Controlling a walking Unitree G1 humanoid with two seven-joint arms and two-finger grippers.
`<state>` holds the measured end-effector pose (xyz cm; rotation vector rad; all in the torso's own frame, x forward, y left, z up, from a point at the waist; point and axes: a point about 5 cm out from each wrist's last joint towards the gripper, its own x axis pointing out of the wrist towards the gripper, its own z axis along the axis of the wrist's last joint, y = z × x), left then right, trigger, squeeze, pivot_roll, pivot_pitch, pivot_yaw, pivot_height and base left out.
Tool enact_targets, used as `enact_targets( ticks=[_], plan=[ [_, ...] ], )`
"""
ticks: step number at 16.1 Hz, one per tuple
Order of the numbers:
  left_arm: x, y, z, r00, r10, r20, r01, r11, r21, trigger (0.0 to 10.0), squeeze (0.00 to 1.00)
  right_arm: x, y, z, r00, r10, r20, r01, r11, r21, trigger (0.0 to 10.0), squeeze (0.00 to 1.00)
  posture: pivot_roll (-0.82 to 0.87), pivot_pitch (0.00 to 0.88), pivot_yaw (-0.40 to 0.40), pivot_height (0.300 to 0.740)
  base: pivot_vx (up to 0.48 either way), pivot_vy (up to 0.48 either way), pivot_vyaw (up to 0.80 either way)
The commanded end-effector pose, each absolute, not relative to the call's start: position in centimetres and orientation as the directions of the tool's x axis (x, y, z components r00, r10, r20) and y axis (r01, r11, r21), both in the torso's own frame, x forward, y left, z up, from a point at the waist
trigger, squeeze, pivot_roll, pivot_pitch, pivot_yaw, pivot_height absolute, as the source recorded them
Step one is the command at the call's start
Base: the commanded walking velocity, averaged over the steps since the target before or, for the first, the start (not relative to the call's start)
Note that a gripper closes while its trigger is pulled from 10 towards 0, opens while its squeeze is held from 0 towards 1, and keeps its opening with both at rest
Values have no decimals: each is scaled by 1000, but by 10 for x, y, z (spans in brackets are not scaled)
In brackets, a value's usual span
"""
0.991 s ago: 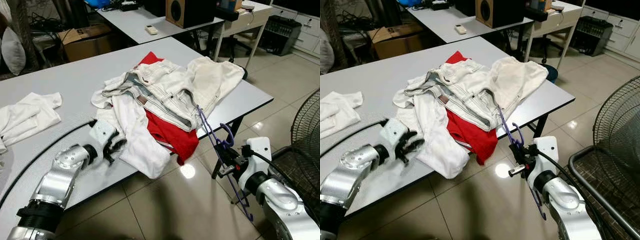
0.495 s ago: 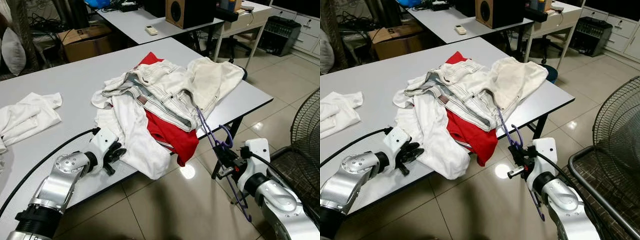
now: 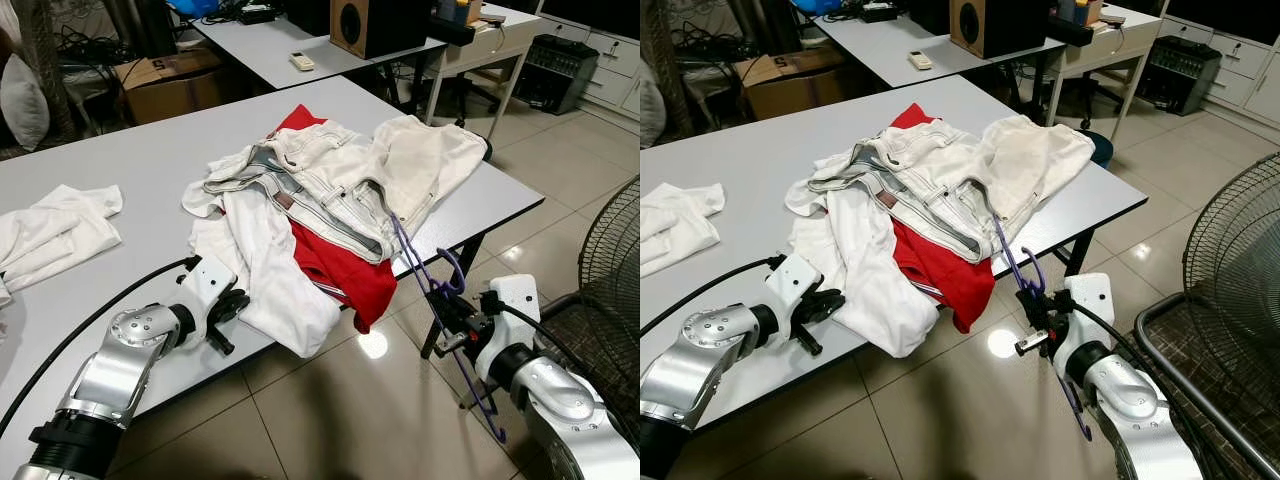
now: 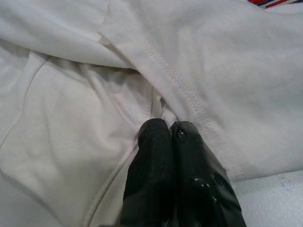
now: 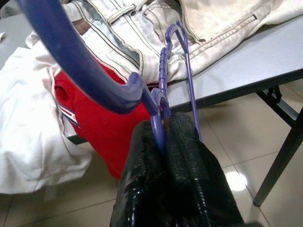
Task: Hang hanger
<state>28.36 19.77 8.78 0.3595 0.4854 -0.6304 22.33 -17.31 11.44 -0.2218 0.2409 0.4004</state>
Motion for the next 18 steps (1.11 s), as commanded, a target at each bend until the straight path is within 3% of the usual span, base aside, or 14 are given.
enact_targets(
  ticks=[1, 18],
  plan=[
    [279, 198, 80, 678, -467, -568, 647, 746, 158, 0, 0, 224, -169, 115, 880, 382, -281, -436, 886, -160, 10000, 0, -105, 35, 38, 740, 0, 0, 0],
    [286, 184, 103, 727, -503, -467, 628, 762, 156, 0, 0, 228, -168, 120, 875, 395, -279, -449, 878, -167, 10000, 0, -108, 49, 15, 740, 0, 0, 0]
  ],
)
